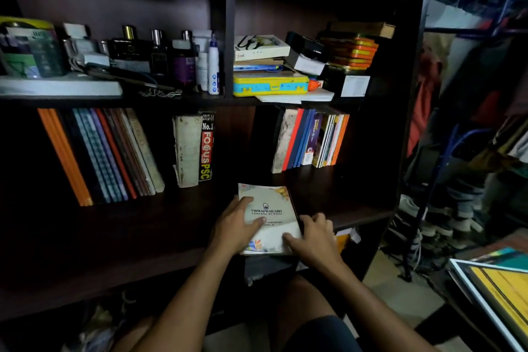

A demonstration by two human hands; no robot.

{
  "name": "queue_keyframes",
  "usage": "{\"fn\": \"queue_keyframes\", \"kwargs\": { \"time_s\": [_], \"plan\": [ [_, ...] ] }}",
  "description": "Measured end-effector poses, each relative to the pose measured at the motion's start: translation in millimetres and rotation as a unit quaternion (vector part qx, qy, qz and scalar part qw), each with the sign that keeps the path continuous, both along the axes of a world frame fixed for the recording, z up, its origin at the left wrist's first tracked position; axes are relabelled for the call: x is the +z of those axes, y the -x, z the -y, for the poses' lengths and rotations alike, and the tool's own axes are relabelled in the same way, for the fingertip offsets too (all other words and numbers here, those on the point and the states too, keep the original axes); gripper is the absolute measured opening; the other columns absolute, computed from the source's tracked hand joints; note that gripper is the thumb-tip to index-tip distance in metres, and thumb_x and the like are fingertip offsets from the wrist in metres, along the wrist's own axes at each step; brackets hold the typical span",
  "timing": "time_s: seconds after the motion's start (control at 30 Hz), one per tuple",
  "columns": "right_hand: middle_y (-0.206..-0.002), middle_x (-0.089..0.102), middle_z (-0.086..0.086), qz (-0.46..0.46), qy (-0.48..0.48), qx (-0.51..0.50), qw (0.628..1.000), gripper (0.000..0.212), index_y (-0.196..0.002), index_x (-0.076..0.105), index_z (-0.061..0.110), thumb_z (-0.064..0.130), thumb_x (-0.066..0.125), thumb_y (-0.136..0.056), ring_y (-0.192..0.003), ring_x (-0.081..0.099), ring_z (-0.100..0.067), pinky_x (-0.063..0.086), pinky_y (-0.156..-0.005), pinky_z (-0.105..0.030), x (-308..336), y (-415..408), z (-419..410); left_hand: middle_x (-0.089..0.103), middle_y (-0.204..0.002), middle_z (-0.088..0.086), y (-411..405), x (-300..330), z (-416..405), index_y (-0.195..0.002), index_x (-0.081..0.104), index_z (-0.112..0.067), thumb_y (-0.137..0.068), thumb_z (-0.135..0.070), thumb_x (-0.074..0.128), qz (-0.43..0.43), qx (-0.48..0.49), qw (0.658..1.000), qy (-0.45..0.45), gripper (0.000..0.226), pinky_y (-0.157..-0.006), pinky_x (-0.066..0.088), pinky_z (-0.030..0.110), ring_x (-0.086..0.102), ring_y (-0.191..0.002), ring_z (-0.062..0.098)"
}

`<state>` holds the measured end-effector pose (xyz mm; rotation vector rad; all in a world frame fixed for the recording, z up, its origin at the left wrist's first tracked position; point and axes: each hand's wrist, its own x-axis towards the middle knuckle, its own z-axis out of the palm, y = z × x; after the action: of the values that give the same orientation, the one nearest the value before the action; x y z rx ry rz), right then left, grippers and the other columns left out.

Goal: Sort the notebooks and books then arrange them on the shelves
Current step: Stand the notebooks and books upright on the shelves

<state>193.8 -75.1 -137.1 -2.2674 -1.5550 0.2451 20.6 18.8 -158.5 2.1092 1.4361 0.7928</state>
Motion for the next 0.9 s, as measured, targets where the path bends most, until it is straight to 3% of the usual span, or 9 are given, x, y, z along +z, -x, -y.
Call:
{"fn": "queue_keyframes", "kwargs": {
  "time_s": [0.2, 0.3, 0.37, 0.47, 0.57, 0.67, 0.77, 0.83, 0.9],
  "plan": [
    [-0.127, 0.038, -0.008, -0.197, -0.012, -0.045, 0.979, 0.048, -0.124, 0.051, 0.014, 0.038, 0.070, -0.087, -0.120, 0.049, -0.030, 0.044, -0.097, -0.033, 3, -5, 5, 0.064, -0.130, -0.008, 12, 2, -1, -0.126, 0.061, -0.038, -0.092, -0.020, 0.070, 0.094, -0.071, 0.991, 0.068, 0.039, -0.098, 0.046, 0.022, 0.056, -0.127, 0.004],
    [-0.127, 0.054, -0.010, -0.333, -0.052, -0.077, 0.938, 0.041, -0.119, 0.045, 0.014, 0.018, 0.072, -0.088, -0.103, 0.059, -0.022, 0.048, -0.076, -0.027, -1, -13, 13, 0.065, -0.128, -0.010, 12, -1, 3, -0.131, 0.062, -0.032, -0.086, -0.012, 0.075, 0.077, -0.116, 0.988, 0.065, 0.050, -0.104, 0.045, 0.023, 0.056, -0.122, -0.003],
    [-0.117, 0.067, -0.011, -0.410, -0.064, -0.063, 0.908, 0.033, -0.115, 0.052, 0.007, 0.002, 0.069, -0.088, -0.084, 0.065, -0.015, 0.050, -0.060, -0.022, -2, -18, 16, 0.065, -0.132, -0.008, 12, -2, 2, -0.131, 0.063, -0.029, -0.081, -0.014, 0.080, 0.099, -0.130, 0.983, 0.078, 0.055, -0.108, 0.047, 0.034, 0.060, -0.119, -0.003],
    [-0.115, 0.072, -0.007, -0.457, -0.105, -0.010, 0.883, 0.040, -0.125, 0.058, 0.009, -0.004, 0.067, -0.089, -0.086, 0.071, -0.015, 0.055, -0.063, -0.022, 4, -23, 16, 0.062, -0.137, -0.003, 9, -1, -1, -0.139, 0.057, -0.026, -0.080, -0.030, 0.083, 0.133, -0.102, 0.982, 0.087, 0.064, -0.108, 0.045, 0.031, 0.059, -0.122, 0.002],
    [-0.116, 0.071, 0.002, -0.448, -0.181, 0.056, 0.874, 0.041, -0.120, 0.059, 0.027, 0.000, 0.066, -0.091, -0.097, 0.071, -0.014, 0.058, -0.074, -0.027, 24, -29, 13, 0.057, -0.139, -0.005, 8, 2, -1, -0.150, 0.044, -0.024, -0.072, -0.063, 0.078, 0.180, -0.053, 0.976, 0.114, 0.093, -0.110, 0.041, 0.034, 0.053, -0.129, 0.010],
    [-0.119, 0.071, 0.006, -0.409, -0.212, 0.111, 0.881, 0.045, -0.122, 0.059, 0.031, 0.001, 0.069, -0.090, -0.107, 0.069, -0.014, 0.059, -0.085, -0.033, 35, -31, 2, 0.066, -0.130, 0.000, 12, -2, -3, -0.148, 0.046, -0.025, -0.056, -0.082, 0.075, 0.210, -0.053, 0.965, 0.151, 0.113, -0.103, 0.050, 0.045, 0.064, -0.117, 0.019],
    [-0.131, 0.060, 0.008, -0.256, -0.212, 0.112, 0.937, 0.055, -0.137, 0.049, 0.029, 0.016, 0.072, -0.088, -0.120, 0.059, -0.014, 0.051, -0.101, -0.037, 34, -22, -14, 0.075, -0.113, 0.000, 12, -12, -7, -0.147, 0.043, -0.025, -0.063, -0.079, 0.075, 0.246, -0.062, 0.959, 0.127, 0.105, -0.073, 0.058, 0.045, 0.074, -0.090, 0.028],
    [-0.140, 0.042, 0.005, -0.080, -0.209, 0.050, 0.973, 0.079, -0.153, 0.029, 0.024, 0.038, 0.071, -0.087, -0.128, 0.043, -0.016, 0.042, -0.106, -0.039, 34, -10, -24, 0.074, -0.111, -0.004, 3, -4, 1, -0.141, 0.049, -0.025, -0.075, -0.067, 0.073, 0.240, -0.019, 0.969, 0.049, 0.082, -0.068, 0.059, 0.040, 0.073, -0.092, 0.024],
    [-0.145, 0.032, 0.001, -0.059, -0.249, 0.022, 0.966, 0.100, -0.159, 0.013, 0.022, 0.051, 0.071, -0.082, -0.131, 0.034, -0.020, 0.037, -0.106, -0.043, 35, 4, -28, 0.074, -0.103, 0.001, -13, 6, 8, -0.131, 0.058, -0.017, -0.087, -0.044, 0.073, 0.200, 0.036, 0.976, -0.082, 0.054, -0.069, 0.052, 0.032, 0.071, -0.095, 0.029]
  ]
}}
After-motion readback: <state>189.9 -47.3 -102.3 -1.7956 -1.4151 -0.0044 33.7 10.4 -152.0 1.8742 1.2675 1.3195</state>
